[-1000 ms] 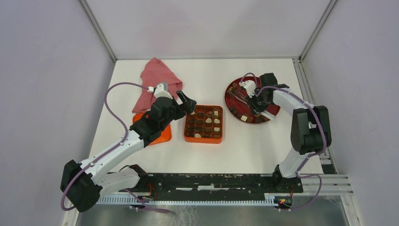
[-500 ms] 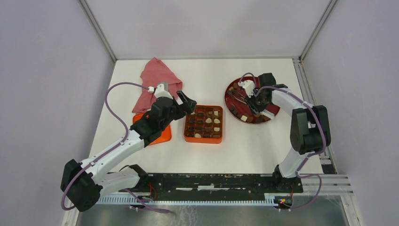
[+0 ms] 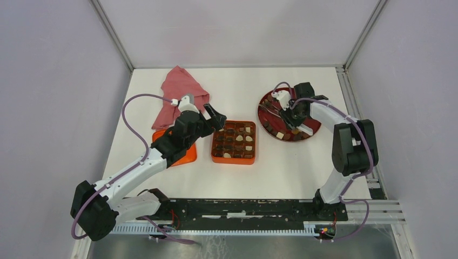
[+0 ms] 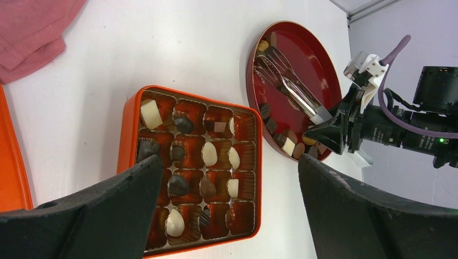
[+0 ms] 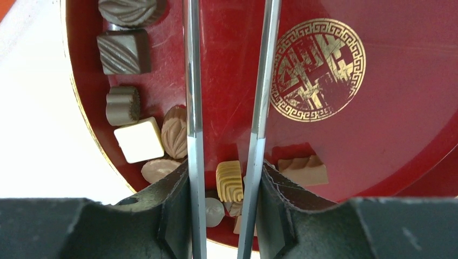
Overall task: Pack the chocolate
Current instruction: Pick up the fake chocolate from the plate.
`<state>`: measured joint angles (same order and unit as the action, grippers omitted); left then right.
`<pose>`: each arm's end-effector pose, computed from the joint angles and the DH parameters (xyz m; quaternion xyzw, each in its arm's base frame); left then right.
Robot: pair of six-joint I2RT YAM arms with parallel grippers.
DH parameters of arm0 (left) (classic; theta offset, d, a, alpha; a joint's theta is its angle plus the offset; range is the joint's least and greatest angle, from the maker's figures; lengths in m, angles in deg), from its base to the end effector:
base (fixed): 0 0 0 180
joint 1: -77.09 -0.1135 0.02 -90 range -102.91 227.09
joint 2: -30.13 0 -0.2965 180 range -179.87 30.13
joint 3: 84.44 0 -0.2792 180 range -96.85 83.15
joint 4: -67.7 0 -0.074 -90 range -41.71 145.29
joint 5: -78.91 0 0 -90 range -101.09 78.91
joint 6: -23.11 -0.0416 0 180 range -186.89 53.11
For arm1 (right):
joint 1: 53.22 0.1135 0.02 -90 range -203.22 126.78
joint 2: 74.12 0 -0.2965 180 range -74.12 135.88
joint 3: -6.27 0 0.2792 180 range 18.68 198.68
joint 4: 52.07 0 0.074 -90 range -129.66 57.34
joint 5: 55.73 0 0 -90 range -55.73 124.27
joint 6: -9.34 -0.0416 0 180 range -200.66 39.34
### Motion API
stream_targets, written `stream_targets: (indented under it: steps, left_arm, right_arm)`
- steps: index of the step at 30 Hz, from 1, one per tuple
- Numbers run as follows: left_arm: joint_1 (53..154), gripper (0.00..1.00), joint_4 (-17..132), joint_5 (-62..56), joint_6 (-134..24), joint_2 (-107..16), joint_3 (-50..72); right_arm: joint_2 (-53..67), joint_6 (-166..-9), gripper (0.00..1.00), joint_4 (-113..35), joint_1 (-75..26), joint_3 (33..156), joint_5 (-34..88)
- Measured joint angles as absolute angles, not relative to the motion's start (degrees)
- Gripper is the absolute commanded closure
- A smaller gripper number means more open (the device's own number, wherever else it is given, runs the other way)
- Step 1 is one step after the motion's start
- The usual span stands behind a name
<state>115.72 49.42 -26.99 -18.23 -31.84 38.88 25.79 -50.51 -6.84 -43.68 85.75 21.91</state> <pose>0.2127 -0.1554 0.3039 -0.1479 0.8188 -0.2907 0.4724 0.3732 0.0717 0.2037 -0.3513 0.9064 0.0660 0.2250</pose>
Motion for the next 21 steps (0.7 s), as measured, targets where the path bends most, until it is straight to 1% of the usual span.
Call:
stream_targets:
  steps: [4,9,12,15,16,21]
  left_arm:
    - [115.7,0.01,49.5,-27.0,-18.2,-31.9,38.9]
    - [115.7,0.01,49.6,-27.0,-18.2,-32.0,38.9]
    - [115.7,0.01,49.7,-27.0,-18.2,-32.4,38.9]
    - [115.7,0.01,49.7,-27.0,-18.2,-32.4,38.9]
    - [115.7,0.01,49.7,-27.0,-18.2,-32.4,38.9]
    - [115.7,0.01,49.7,-27.0,-18.2,-32.4,38.9]
  right_arm:
    - [26.5,-50.7,0.59,-7.1,-43.5,86.6,21.9]
    - [26.7,-50.8,0.68,-7.1,-43.5,86.7,21.9]
    - [26.7,-50.8,0.79,-7.1,-43.5,86.7,21.9]
    - [26.4,-50.8,0.96,-7.1,-43.7,86.6,21.9]
    - [26.1,-50.8,1.0,-7.2,-43.8,86.4,21.8]
    - [21.7,-50.5,1.0,-7.4,-45.6,83.9,21.0]
